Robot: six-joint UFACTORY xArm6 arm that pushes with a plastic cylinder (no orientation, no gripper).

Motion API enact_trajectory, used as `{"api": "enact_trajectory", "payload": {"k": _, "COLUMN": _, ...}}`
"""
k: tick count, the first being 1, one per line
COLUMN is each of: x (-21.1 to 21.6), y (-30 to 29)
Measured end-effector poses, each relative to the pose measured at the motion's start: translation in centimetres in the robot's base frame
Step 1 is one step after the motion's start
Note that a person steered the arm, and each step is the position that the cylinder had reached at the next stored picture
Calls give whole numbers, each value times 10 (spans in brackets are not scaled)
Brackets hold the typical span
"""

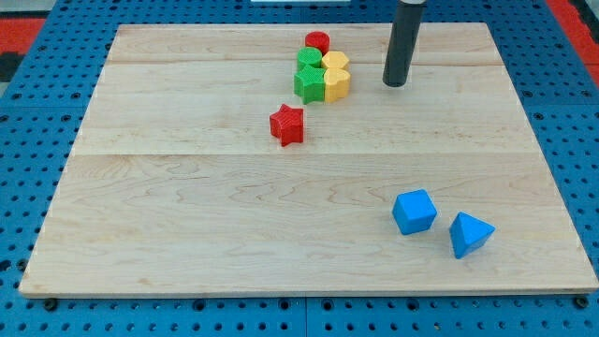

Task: Push the yellow heart into the blue cube

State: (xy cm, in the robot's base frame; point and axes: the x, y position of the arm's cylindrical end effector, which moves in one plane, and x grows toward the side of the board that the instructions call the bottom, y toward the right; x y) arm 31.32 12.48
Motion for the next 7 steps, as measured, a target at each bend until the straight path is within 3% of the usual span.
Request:
{"api": "enact_trajectory", "payload": {"k": 2, "x": -53, "y": 21}}
{"api": "enact_trajectory", "payload": {"k": 3, "x": -89, "y": -5}}
{"api": "enact_trajectory", "payload": {"k": 5, "x": -4, "y": -55}}
{"api": "enact_trajectory", "payload": {"k": 7, "x": -62, "y": -85}}
